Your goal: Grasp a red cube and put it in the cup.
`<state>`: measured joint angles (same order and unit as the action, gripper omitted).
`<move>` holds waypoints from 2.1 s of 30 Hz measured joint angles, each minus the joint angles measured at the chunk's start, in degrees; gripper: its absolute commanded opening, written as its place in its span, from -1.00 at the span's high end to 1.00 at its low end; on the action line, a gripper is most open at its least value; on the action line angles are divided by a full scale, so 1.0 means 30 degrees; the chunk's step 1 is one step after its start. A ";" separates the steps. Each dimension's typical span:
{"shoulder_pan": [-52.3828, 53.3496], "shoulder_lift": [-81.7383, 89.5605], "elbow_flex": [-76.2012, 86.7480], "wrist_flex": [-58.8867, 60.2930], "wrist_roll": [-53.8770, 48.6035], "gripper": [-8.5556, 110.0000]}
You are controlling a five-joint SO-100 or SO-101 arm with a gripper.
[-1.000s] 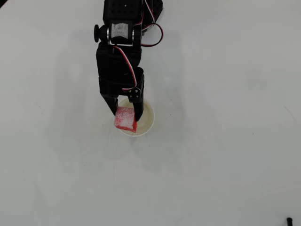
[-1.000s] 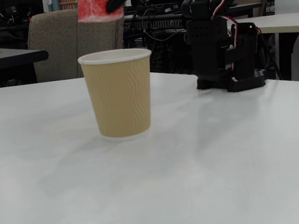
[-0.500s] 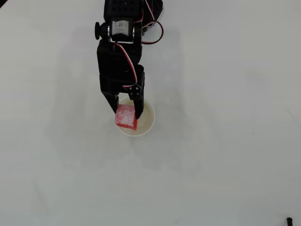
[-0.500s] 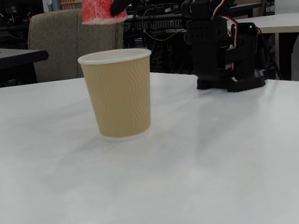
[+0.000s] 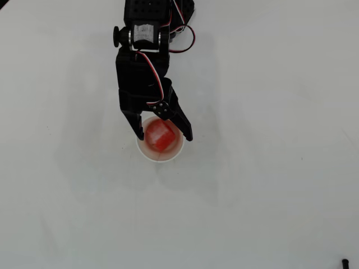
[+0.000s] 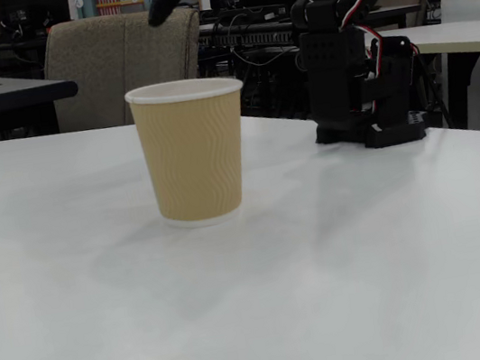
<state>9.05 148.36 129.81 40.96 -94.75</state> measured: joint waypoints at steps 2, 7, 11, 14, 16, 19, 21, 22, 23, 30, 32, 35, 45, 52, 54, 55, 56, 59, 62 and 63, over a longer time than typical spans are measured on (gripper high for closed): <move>0.0088 0.0000 0.0088 -0.0029 0.0000 0.22; 0.1084 0.0264 0.0088 -0.0381 0.0732 0.24; 0.1465 0.0410 0.0088 -0.0615 0.1260 0.42; 0.2168 0.0439 0.0088 -0.0732 0.1934 0.55; 0.2549 0.0527 0.0088 -0.0879 0.2607 0.69; 0.2988 0.0527 0.0088 -0.1113 0.4131 0.77; 0.3516 0.0615 0.0352 -0.1318 0.5332 0.78; 0.3838 0.0674 0.0527 -0.1406 0.5977 0.78; 0.4102 0.0762 0.0703 -0.1465 0.6562 0.79; 0.5830 0.1670 0.3135 -0.3047 1.0459 0.81; 0.6240 0.1816 0.3633 -0.3428 1.1777 0.84; 0.6885 0.2080 0.4307 -0.3721 1.4150 0.84; 0.7998 0.4834 0.8818 -0.2783 1.9600 0.85; 0.6328 0.6357 1.0312 -0.2754 2.1064 0.85; 0.5742 0.6738 1.0518 -0.2754 2.1299 0.85; 0.5449 0.6885 1.0605 -0.2754 2.1387 0.85; 0.4951 0.7002 1.0693 -0.2754 2.1445 0.85; 0.3721 0.7266 1.0752 -0.2314 2.1855 0.85; 0.3281 0.7354 1.1045 -0.1875 2.2354 0.85; 0.3164 0.7412 1.1338 -0.1846 2.2559 0.85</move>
<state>18.54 170.60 163.83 35.42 -27.07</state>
